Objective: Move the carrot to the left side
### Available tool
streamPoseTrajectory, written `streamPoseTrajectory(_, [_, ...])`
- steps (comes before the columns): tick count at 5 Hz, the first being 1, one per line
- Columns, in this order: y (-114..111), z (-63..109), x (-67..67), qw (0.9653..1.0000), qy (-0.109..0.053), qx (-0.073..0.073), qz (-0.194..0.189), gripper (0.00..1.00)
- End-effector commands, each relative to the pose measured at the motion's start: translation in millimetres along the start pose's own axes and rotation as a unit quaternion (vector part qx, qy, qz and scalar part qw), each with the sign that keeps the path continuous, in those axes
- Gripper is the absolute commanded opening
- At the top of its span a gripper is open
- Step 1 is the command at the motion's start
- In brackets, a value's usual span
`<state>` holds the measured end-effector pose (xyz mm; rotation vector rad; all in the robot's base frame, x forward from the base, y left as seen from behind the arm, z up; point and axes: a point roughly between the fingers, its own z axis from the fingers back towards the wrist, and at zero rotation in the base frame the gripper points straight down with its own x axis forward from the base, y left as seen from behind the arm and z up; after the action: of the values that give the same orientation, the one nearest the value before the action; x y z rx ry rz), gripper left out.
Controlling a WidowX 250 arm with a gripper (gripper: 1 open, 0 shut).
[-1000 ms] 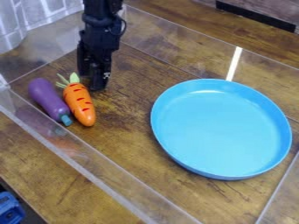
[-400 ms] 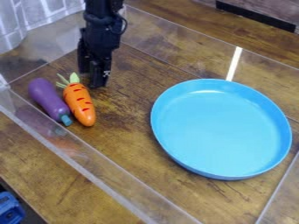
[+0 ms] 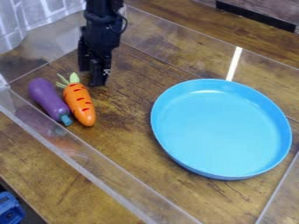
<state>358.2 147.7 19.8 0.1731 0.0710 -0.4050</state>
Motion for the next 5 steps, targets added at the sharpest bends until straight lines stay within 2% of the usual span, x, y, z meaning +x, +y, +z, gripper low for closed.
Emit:
streamPoseTrajectory(1, [13.3,-11.2,-12.6,0.9998,0.011,-0.002,0.017,0.0])
streamPoseTrajectory(2, [15.9,-12.9,-11.8,0.9997,0.012,-0.007,0.02,1.0])
streamPoseTrajectory(5, [21.9,-15.3,-10.5,0.9991,0.021,-0.026,0.028,1.0])
